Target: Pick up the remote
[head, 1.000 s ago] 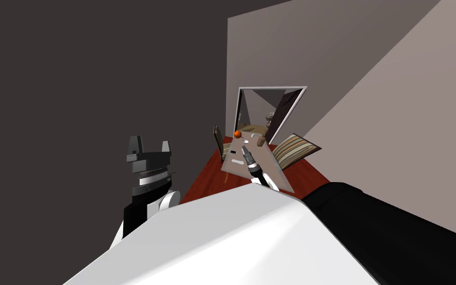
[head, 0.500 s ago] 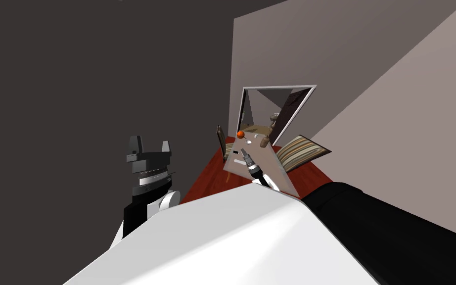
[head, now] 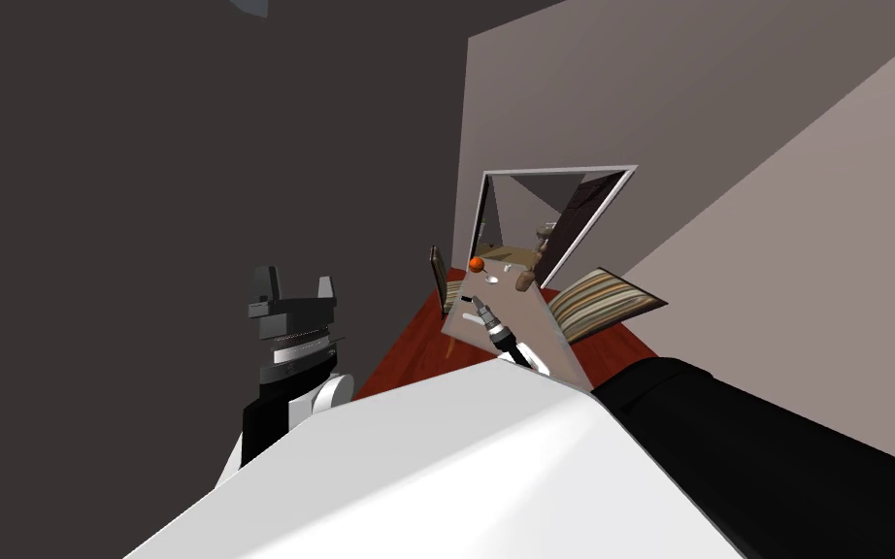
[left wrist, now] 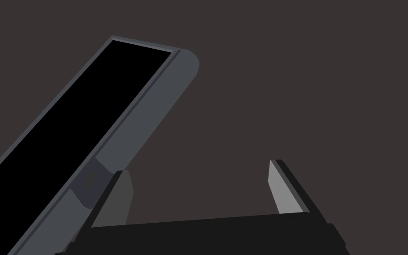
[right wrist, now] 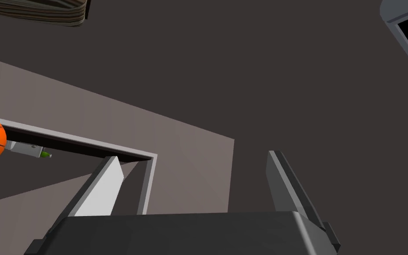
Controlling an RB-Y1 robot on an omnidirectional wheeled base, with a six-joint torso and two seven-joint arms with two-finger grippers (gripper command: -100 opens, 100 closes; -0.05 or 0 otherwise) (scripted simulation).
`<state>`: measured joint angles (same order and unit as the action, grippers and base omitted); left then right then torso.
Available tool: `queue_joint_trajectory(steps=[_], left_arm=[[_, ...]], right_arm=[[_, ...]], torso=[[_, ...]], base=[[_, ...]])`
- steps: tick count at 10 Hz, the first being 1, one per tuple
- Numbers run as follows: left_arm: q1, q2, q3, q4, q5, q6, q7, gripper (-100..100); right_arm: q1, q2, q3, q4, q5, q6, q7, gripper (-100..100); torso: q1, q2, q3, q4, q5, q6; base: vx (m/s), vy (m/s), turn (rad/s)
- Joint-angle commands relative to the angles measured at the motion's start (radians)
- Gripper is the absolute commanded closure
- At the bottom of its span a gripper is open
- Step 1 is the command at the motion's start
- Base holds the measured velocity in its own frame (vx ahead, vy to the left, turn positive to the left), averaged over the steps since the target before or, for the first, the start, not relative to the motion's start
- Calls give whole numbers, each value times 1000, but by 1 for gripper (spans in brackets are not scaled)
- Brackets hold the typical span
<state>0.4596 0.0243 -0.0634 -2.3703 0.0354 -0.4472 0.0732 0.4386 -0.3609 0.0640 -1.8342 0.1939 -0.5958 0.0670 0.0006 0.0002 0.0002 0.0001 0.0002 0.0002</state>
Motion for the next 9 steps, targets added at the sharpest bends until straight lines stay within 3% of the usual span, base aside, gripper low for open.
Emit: queue_joint_trajectory(steps=[1, 2, 9], left_arm=[[0, 0, 0, 0, 0, 0, 0, 0], [0, 0, 0, 0, 0, 0, 0, 0], [0, 0, 0, 0, 0, 0, 0, 0]], right_arm=[[2, -3, 1, 2, 0, 0, 2, -100], [1, -24, 8, 32, 0, 1, 13, -100], [1, -24, 8, 32, 0, 1, 13, -100]], torso=[[0, 0, 0, 0, 0, 0], [-1, 0, 0, 0, 0, 0], [-1, -1, 0, 0, 0, 0]], base=[[-5, 6, 17], [-15, 17, 52], [5, -1, 20]])
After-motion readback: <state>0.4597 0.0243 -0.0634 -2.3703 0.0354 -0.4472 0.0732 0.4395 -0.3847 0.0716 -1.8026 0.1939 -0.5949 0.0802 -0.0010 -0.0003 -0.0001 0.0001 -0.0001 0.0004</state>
